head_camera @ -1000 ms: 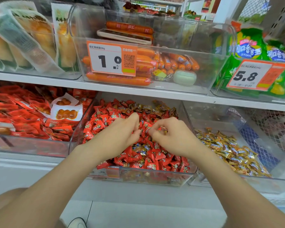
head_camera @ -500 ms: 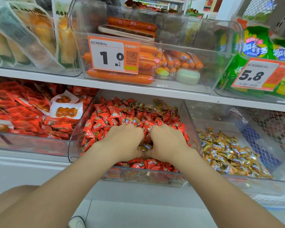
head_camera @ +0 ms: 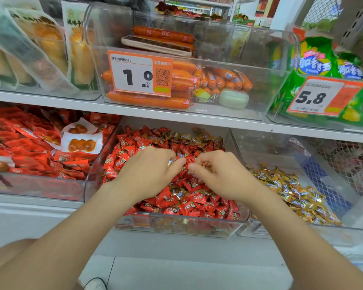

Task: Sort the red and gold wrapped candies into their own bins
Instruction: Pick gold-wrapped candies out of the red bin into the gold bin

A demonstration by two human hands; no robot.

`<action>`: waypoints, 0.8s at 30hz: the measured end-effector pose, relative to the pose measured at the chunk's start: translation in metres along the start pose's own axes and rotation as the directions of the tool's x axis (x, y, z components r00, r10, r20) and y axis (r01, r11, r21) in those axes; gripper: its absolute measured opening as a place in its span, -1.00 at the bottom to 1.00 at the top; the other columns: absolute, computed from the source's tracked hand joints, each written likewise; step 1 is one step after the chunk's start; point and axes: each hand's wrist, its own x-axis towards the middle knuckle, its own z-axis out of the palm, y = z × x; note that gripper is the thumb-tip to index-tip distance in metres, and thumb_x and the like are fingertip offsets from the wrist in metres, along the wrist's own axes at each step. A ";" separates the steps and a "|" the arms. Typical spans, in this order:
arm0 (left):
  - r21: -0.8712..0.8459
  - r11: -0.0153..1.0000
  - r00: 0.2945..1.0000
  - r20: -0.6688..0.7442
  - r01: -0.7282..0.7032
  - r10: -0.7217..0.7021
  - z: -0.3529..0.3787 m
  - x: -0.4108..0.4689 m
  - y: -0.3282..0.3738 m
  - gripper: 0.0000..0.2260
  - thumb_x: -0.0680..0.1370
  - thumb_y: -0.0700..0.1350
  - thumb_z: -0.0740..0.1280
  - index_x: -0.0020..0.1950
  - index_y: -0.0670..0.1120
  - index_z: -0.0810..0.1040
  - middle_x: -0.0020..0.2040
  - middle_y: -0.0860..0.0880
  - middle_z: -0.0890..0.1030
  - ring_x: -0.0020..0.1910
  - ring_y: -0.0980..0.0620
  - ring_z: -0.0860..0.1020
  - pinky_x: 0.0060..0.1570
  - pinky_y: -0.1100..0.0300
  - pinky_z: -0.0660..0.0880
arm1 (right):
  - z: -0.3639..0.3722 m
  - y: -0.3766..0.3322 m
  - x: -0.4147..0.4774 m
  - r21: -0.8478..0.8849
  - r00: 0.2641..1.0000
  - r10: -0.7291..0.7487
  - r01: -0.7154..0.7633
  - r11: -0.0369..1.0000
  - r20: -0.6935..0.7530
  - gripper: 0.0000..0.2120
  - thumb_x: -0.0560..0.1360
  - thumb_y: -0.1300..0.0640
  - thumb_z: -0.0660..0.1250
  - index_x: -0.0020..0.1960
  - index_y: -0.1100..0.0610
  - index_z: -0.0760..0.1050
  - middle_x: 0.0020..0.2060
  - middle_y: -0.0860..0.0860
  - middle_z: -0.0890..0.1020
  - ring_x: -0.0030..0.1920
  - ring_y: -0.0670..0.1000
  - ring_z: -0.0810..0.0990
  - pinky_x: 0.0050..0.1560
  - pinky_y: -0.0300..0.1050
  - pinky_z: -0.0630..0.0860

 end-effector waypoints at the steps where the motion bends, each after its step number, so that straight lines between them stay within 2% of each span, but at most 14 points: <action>1: -0.035 0.999 1.000 0.025 -0.008 0.009 0.002 0.001 -0.002 -0.66 0.70 0.21 0.14 -0.04 0.06 0.58 -0.38 0.02 0.56 -0.40 0.02 0.52 -0.26 -0.03 0.56 | -0.006 0.000 -0.003 0.029 0.999 -0.006 0.007 1.000 -0.041 -0.64 0.67 -0.19 0.27 -0.20 -0.03 0.58 -0.37 -0.01 0.65 -0.38 -0.07 0.56 -0.26 -0.21 0.46; 3: -0.081 0.996 0.993 0.107 -0.037 0.045 0.008 0.003 -0.006 -0.80 0.71 0.09 0.22 0.09 0.04 0.58 -0.27 0.03 0.61 -0.37 0.04 0.55 -0.13 -0.09 0.60 | -0.015 -0.001 -0.010 0.087 0.996 -0.003 0.011 0.996 -0.088 -0.62 0.68 -0.18 0.26 -0.21 0.00 0.54 -0.37 0.01 0.60 -0.41 -0.11 0.48 -0.33 -0.30 0.36; 5: -0.074 0.993 0.973 0.202 -0.096 0.109 0.010 0.004 -0.004 -0.81 0.71 0.03 0.24 0.25 0.08 0.60 -0.03 0.02 0.68 -0.13 0.04 0.63 0.04 -0.06 0.61 | -0.019 -0.001 -0.015 0.129 0.995 0.014 -0.001 0.992 -0.098 -0.60 0.70 -0.15 0.24 -0.22 0.05 0.50 -0.38 -0.03 0.51 -0.41 -0.15 0.43 -0.33 -0.31 0.32; 6: -0.069 0.991 0.962 0.242 -0.117 0.130 0.010 0.004 -0.002 -0.81 0.71 0.02 0.25 0.23 0.11 0.63 0.01 0.05 0.69 -0.04 0.05 0.64 0.06 -0.05 0.61 | -0.020 0.000 -0.017 0.133 0.994 0.031 -0.017 0.991 -0.101 -0.58 0.70 -0.15 0.22 -0.21 0.09 0.50 -0.40 -0.06 0.47 -0.41 -0.16 0.43 -0.34 -0.30 0.32; 7: -0.055 0.992 0.952 0.279 -0.115 0.126 0.010 0.004 0.001 -0.82 0.70 0.05 0.27 0.15 0.12 0.67 -0.02 0.09 0.70 -0.03 0.06 0.63 0.05 -0.04 0.62 | -0.021 0.001 -0.018 0.132 0.993 0.054 -0.040 0.990 -0.104 -0.57 0.71 -0.15 0.21 -0.19 0.12 0.52 -0.45 -0.08 0.45 -0.44 -0.15 0.42 -0.35 -0.30 0.31; 9: 0.023 0.996 0.942 0.328 -0.083 0.071 0.009 0.004 0.010 -0.76 0.65 0.16 0.33 -0.05 0.06 0.68 -0.18 0.09 0.68 -0.13 0.04 0.64 -0.05 -0.02 0.64 | -0.024 0.004 -0.019 0.130 0.992 0.088 -0.076 0.989 -0.085 -0.62 0.71 -0.11 0.23 -0.14 0.09 0.59 -0.53 -0.15 0.51 -0.53 -0.14 0.42 -0.40 -0.32 0.32; 10: 0.088 0.994 0.943 0.332 -0.066 0.033 0.010 0.005 0.015 -0.70 0.61 0.22 0.37 -0.13 0.02 0.66 -0.25 0.07 0.65 -0.17 0.00 0.63 -0.09 0.00 0.63 | -0.025 0.005 -0.020 0.132 0.994 0.088 -0.079 0.988 -0.065 -0.69 0.72 -0.07 0.25 -0.09 0.05 0.61 -0.51 -0.18 0.58 -0.55 -0.15 0.44 -0.43 -0.35 0.31; 12: 0.207 0.978 0.950 0.310 -0.035 -0.031 0.014 0.006 0.023 -0.63 0.52 0.28 0.45 -0.23 0.01 0.56 -0.25 0.04 0.60 -0.14 -0.06 0.63 -0.13 0.02 0.59 | -0.027 0.007 -0.021 0.075 0.998 0.063 -0.062 0.995 -0.009 -0.83 0.73 0.01 0.25 0.06 -0.05 0.62 -0.39 -0.13 0.68 -0.50 -0.19 0.53 -0.39 -0.39 0.33; 14: 0.261 0.965 0.946 0.315 -0.014 -0.072 0.016 0.008 0.028 -0.62 0.48 0.27 0.49 -0.25 0.04 0.46 -0.20 0.04 0.58 -0.08 -0.09 0.63 -0.12 0.00 0.57 | -0.025 0.007 -0.022 -0.058 0.998 0.007 -0.003 0.998 0.059 -0.80 0.73 0.02 0.21 0.13 -0.17 0.61 -0.35 -0.08 0.68 -0.40 -0.17 0.59 -0.29 -0.28 0.43; 16: 0.284 0.959 0.937 0.334 0.001 -0.100 0.017 0.011 0.031 -0.66 0.48 0.22 0.50 -0.19 0.03 0.46 -0.16 0.03 0.56 -0.05 -0.10 0.63 -0.12 -0.01 0.57 | -0.021 0.008 -0.022 -0.196 0.995 -0.010 0.029 0.980 0.097 -0.76 0.72 -0.08 0.19 -0.04 -0.12 0.58 -0.38 -0.07 0.60 -0.35 -0.12 0.55 -0.25 -0.08 0.45; 18: 0.299 0.954 0.929 0.351 0.010 -0.120 0.016 0.013 0.033 -0.69 0.47 0.19 0.52 -0.11 0.03 0.49 -0.13 0.03 0.55 -0.05 -0.09 0.61 -0.15 0.01 0.53 | -0.021 0.007 -0.023 -0.302 0.991 -0.017 0.056 0.952 0.131 -0.72 0.66 -0.19 0.25 -0.11 -0.08 0.57 -0.37 -0.13 0.57 -0.29 -0.13 0.52 -0.27 -0.07 0.41; 19: 0.304 0.953 0.926 0.359 0.007 -0.121 0.016 0.012 0.034 -0.70 0.46 0.17 0.52 -0.10 0.02 0.49 -0.12 0.02 0.55 -0.07 -0.09 0.60 -0.16 0.02 0.51 | -0.023 0.006 -0.022 -0.340 0.987 -0.014 0.068 0.938 0.159 -0.78 0.62 -0.19 0.31 -0.08 -0.11 0.60 -0.31 -0.18 0.58 -0.22 -0.14 0.55 -0.25 -0.09 0.43; 21: 0.301 0.954 0.929 0.355 -0.010 -0.102 0.016 0.011 0.034 -0.73 0.47 0.13 0.50 -0.10 0.00 0.51 -0.14 0.02 0.55 -0.13 -0.07 0.59 -0.20 0.05 0.49 | -0.027 0.006 -0.020 -0.396 0.973 0.013 0.082 0.915 0.231 -0.94 0.57 -0.05 0.39 -0.04 -0.17 0.64 -0.20 -0.25 0.62 -0.07 -0.11 0.62 -0.17 -0.11 0.50; 24: 0.221 0.975 0.962 0.269 -0.016 -0.045 0.015 0.007 0.031 -0.72 0.53 0.14 0.30 -0.24 -0.03 0.48 -0.30 0.01 0.54 -0.28 -0.04 0.54 -0.31 0.12 0.39 | -0.025 0.007 -0.014 -0.439 0.961 0.068 0.059 0.896 0.267 -0.91 0.55 -0.01 0.42 -0.01 -0.18 0.67 -0.07 -0.23 0.65 0.04 -0.04 0.64 -0.10 -0.07 0.54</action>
